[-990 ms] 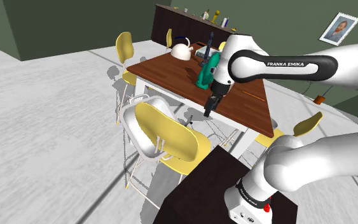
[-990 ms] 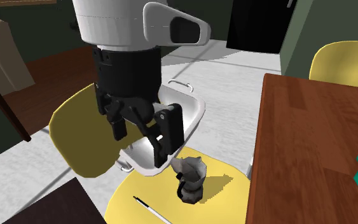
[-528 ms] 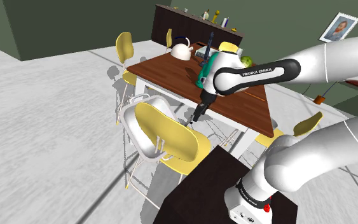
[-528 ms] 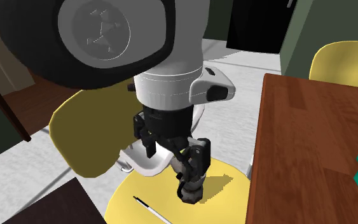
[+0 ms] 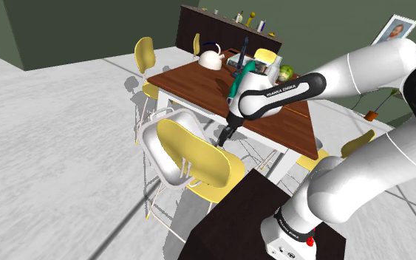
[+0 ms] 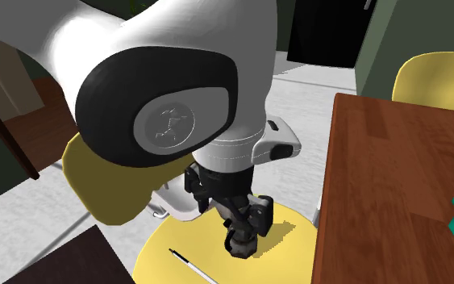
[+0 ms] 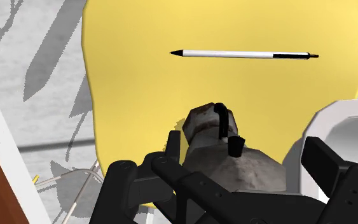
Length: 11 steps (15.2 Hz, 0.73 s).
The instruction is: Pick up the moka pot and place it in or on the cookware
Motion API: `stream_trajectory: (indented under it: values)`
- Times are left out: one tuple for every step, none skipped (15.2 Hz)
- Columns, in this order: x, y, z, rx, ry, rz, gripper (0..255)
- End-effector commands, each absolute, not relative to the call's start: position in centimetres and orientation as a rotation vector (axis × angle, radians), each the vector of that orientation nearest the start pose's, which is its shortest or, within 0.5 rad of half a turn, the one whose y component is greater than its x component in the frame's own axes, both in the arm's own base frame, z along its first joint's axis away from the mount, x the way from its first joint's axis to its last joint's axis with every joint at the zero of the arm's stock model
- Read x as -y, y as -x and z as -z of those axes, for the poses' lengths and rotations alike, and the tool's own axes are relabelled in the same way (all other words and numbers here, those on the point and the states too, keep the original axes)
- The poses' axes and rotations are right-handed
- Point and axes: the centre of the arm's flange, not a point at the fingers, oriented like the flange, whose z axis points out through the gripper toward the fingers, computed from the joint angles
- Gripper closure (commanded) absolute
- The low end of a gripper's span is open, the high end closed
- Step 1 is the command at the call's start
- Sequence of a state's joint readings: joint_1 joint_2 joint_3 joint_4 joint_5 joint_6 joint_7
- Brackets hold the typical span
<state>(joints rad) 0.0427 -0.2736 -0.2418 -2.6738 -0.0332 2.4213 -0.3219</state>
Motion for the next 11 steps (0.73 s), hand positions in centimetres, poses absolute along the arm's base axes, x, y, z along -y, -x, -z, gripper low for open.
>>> stream_trajectory:
  values:
    - [7.58,-39.82,-30.99,0.242,3.094,0.039,0]
    - [7.58,-39.82,-30.99,0.242,3.094,0.039,0]
    - [7.59,-39.82,-30.99,0.242,3.095,0.039,0]
    - [7.59,-39.82,-30.99,0.242,3.095,0.039,0]
    - [7.59,-39.82,-30.99,0.242,3.094,0.039,0]
    - [7.59,-39.82,-30.99,0.242,3.094,0.039,0]
    - [7.58,-39.82,-30.99,0.242,3.094,0.039,0]
    - [7.58,-39.82,-30.99,0.242,3.094,0.039,0]
    - [7.58,-39.82,-30.99,0.242,3.094,0.039,0]
    - [7.58,-39.82,-30.99,0.242,3.094,0.039,255]
    - [7.58,-39.82,-30.99,0.242,3.094,0.039,255]
